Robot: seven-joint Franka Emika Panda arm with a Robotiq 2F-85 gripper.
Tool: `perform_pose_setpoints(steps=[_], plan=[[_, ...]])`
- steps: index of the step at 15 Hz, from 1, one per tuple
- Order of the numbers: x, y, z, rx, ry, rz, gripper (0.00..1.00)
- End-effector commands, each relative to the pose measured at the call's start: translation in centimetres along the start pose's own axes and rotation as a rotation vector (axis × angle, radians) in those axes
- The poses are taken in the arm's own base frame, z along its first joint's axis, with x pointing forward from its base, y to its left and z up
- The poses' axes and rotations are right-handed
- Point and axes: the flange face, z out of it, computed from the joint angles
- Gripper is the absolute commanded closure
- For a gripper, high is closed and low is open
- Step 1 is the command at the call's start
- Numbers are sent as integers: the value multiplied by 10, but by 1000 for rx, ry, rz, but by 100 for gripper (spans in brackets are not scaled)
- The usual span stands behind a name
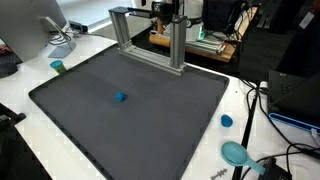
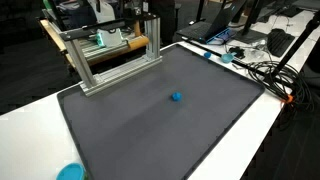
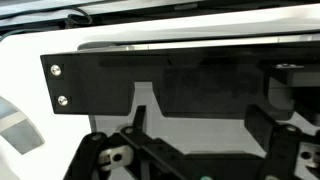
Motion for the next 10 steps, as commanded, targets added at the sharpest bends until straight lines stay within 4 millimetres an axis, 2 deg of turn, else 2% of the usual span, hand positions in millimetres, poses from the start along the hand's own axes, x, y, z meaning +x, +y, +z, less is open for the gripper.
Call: perform_pose_setpoints(steps=[1,3,5,10], plan=[[0,0,0,0,-1,0,0],[1,-3,1,15,-2,15,0],[-1,-9,-7,57,7,76,0],[-27,-19,-53,156,132,188,0]])
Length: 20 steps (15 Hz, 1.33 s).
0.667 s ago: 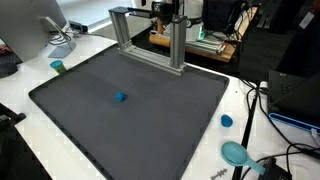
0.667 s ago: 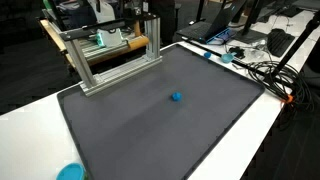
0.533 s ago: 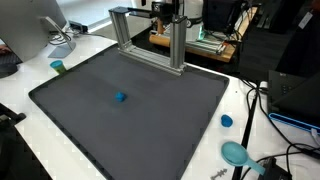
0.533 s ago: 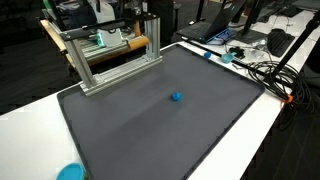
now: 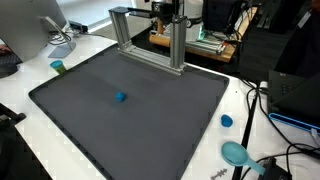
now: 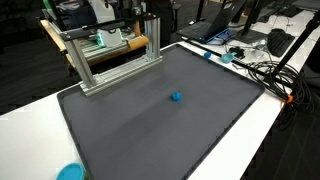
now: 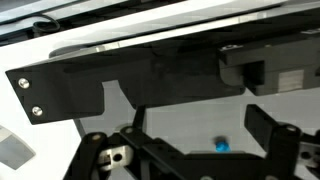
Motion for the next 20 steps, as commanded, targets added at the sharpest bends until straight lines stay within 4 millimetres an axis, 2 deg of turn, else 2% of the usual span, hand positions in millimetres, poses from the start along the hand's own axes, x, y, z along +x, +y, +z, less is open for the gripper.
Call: perform_pose_setpoints(steps=[1,3,7,9,10,20], plan=[[-27,-10,-35,39,105,40,0],[-40,-25,-36,40,94,16,0],[-61,-65,-24,20,130,-56,0],[-64,-77,-14,23,122,-50,0],[-55,-70,-21,0,108,-70,0],[-56,-71,-14,15,122,-78,0]])
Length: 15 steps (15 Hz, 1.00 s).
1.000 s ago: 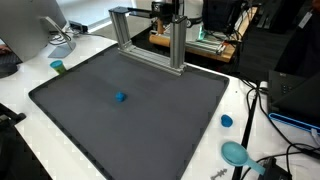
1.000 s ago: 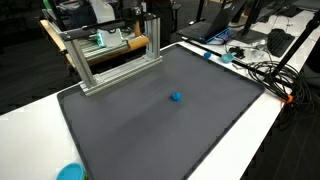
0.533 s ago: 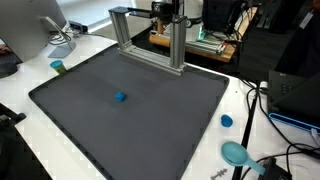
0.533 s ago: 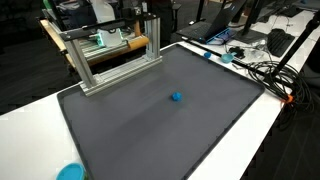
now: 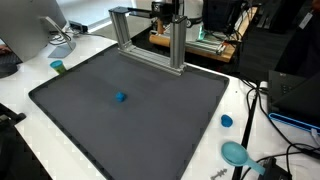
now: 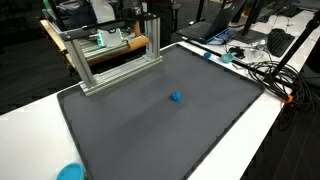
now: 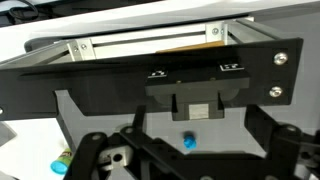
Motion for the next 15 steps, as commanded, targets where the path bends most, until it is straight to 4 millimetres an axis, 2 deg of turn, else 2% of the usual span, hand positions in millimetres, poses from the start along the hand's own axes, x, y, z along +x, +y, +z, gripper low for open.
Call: perform_pose_setpoints(steps=[1,6,9,11,13,14,15], plan=[[0,1,4,35,15,-20,0],[5,0,18,74,27,-46,0],[6,5,30,89,-3,-30,5],[6,7,36,101,-17,-19,10],[6,7,41,112,-28,-17,22],[4,8,42,120,-33,-18,19],[1,8,43,124,-33,-19,22]])
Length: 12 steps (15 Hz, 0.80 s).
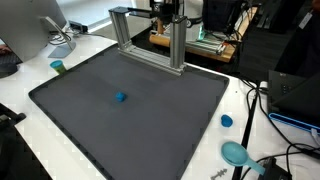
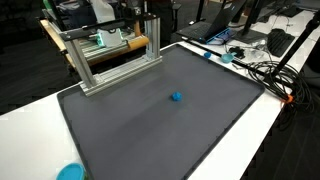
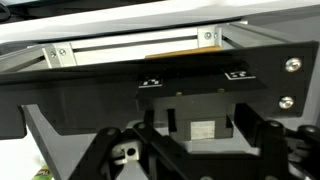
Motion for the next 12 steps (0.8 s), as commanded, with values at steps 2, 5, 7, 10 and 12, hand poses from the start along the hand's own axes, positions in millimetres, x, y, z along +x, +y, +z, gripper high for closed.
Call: perform_pose_setpoints(steps=[2,5,7,10,12], plan=[[-10,3,3,53,11,-12,24],[-18,4,1,51,15,-22,24],[-23,4,2,46,13,-35,24],[-27,1,2,39,23,-62,23],[-26,-4,3,31,43,-70,24]])
